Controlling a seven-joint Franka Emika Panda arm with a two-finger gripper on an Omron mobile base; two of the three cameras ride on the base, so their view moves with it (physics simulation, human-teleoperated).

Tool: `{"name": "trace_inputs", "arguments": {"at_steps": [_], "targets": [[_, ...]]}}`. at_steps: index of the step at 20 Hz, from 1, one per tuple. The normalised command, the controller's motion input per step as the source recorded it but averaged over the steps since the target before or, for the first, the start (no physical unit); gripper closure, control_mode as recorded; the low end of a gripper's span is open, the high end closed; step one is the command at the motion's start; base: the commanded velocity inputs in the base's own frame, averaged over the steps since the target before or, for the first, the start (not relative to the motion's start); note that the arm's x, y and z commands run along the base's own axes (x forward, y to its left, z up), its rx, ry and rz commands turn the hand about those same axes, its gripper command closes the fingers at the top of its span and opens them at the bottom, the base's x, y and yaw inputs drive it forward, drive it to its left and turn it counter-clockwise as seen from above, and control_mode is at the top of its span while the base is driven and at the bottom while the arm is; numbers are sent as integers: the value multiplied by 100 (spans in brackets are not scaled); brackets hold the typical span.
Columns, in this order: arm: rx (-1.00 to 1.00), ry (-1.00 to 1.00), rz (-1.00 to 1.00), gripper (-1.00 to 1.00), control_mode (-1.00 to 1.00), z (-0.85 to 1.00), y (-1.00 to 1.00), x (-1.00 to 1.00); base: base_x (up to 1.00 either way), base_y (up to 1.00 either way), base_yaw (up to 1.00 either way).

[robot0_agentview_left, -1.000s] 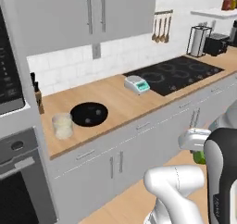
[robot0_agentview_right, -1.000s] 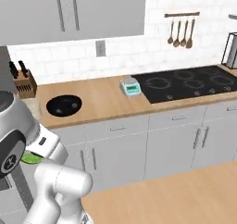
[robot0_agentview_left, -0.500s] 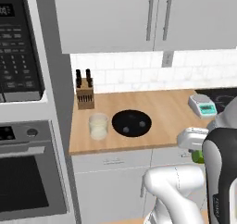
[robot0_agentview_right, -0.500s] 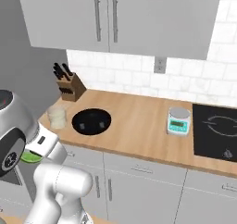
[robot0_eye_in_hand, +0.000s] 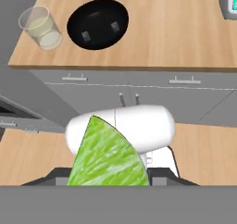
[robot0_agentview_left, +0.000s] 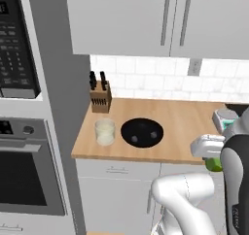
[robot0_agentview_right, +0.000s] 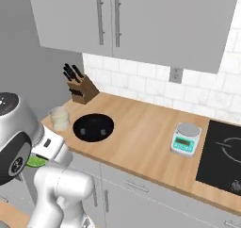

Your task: Grab a lemon wedge from the fridge and one ice cube from the ice bowl, and put them in the glass of lemonade.

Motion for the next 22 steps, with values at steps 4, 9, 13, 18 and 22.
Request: {"name": "trace_inputs", "arguments": {"at_steps": [4, 9, 13, 18, 22], "targets": [[0, 0, 0, 100, 100, 0, 0, 0, 87, 1, 4], [0, 0, 0, 100, 100, 0, 0, 0, 65, 0, 0], [0, 0, 0, 100, 100, 0, 0, 0, 27, 42, 0], [0, 0, 0, 100, 100, 0, 0, 0, 25, 82, 0], [0, 0, 0, 100, 100, 0, 0, 0, 23, 33, 5]]}}
